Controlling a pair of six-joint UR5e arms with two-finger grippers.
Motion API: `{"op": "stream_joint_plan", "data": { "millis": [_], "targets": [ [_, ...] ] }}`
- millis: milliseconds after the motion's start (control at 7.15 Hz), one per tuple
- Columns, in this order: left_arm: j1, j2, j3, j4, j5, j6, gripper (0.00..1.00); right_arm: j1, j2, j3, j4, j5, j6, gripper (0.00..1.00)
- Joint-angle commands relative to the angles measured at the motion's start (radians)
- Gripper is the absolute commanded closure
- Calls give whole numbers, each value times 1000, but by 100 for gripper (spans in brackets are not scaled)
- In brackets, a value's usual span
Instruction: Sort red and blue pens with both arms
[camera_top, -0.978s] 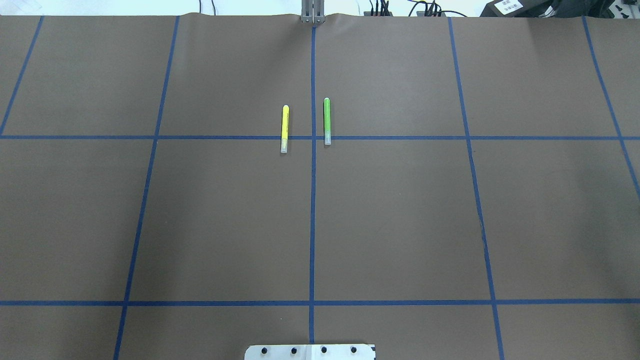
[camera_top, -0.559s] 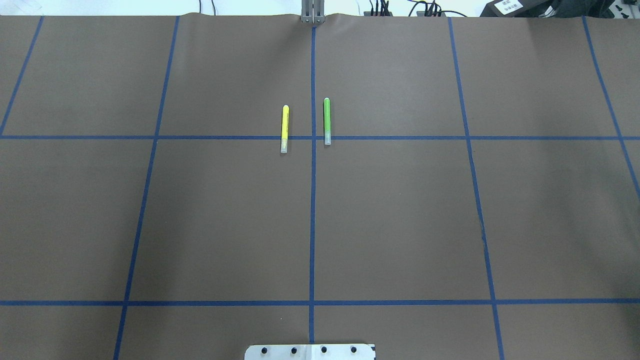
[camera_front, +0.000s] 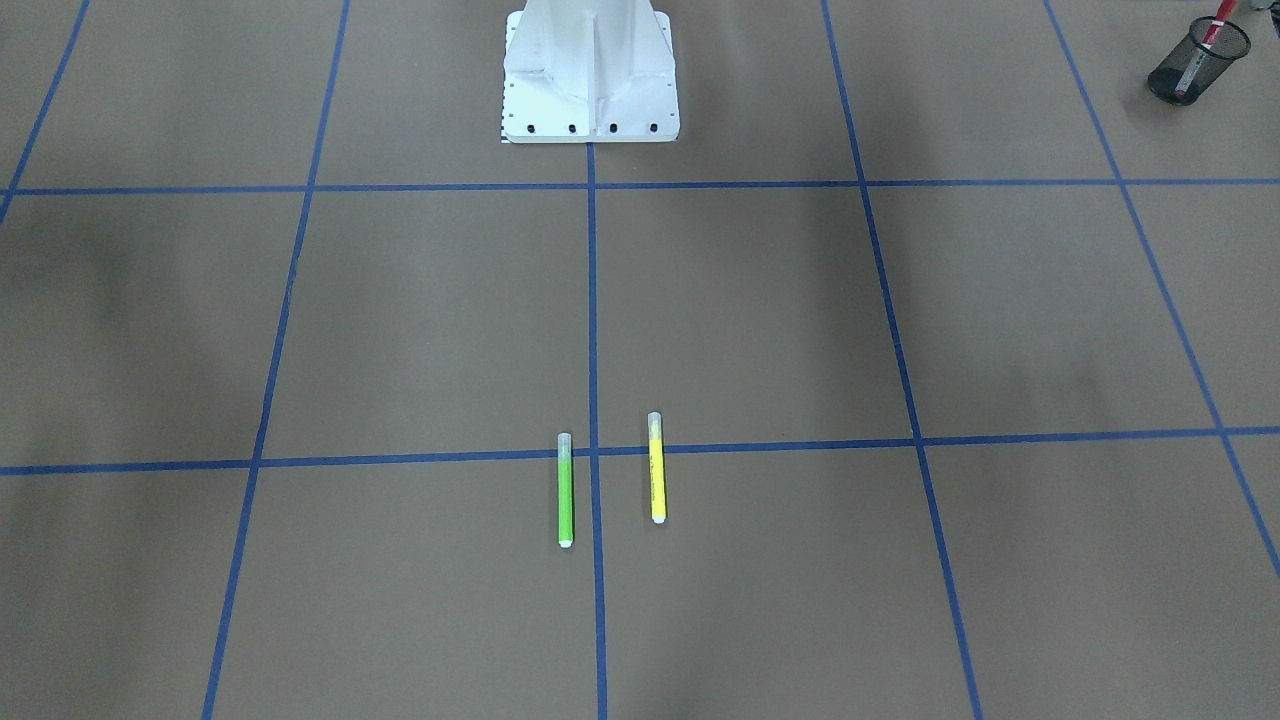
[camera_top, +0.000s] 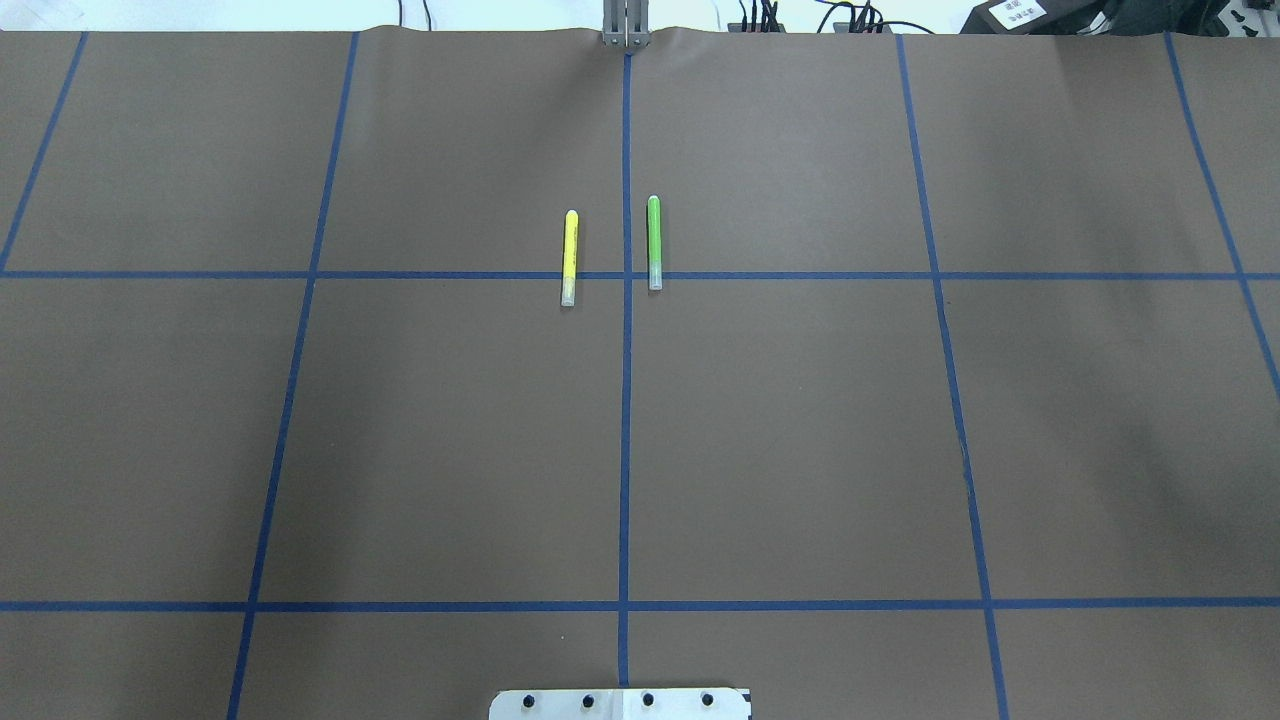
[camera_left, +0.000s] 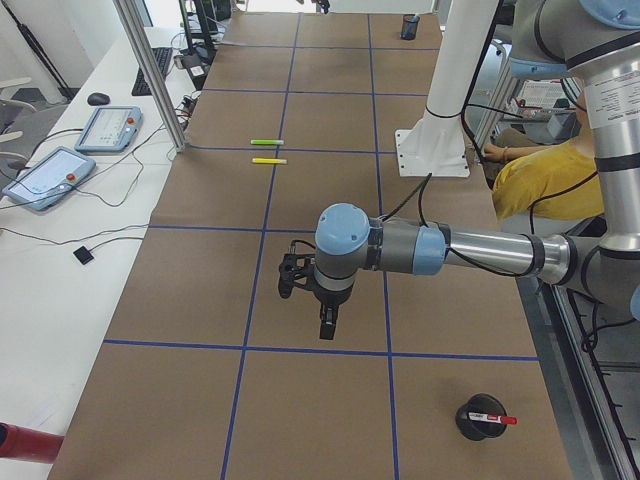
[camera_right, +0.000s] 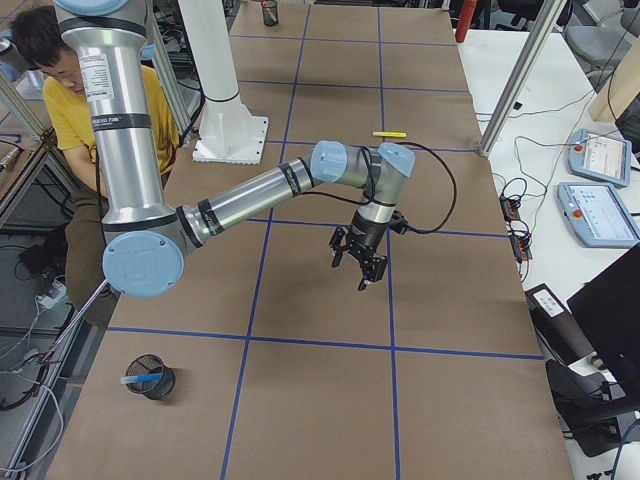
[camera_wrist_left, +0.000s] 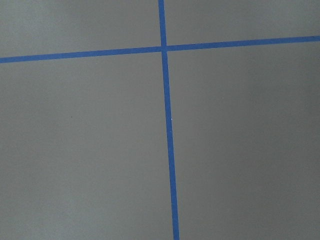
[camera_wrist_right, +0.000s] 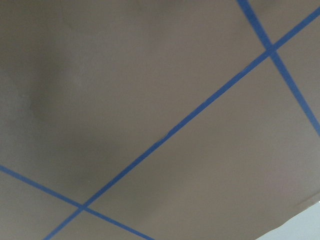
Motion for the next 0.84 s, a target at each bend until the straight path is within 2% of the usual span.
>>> {"op": "stream_joint_plan", "data": {
  "millis": [0, 140, 280, 419, 559, 699],
  "targets": [
    [-1, 0, 14, 0, 0, 2, 0, 82, 23, -35, 105, 93, 173, 0],
    [-1, -1, 14, 0, 0, 2, 0, 124, 23, -108, 196, 127, 177, 0],
    [-1, -5, 14, 0, 1, 0, 0, 170, 13, -210, 314, 209, 177, 0],
    [1, -5, 14, 0, 1, 0, 0, 190, -7, -272, 403, 227, 177, 0],
    [1, -5, 14, -2, 1, -2, 0, 210, -42, -268, 435, 229, 198, 0],
    [1, -5, 14, -2, 1, 0, 0, 224, -108, -197, 452, 233, 290, 0]
  ]
}}
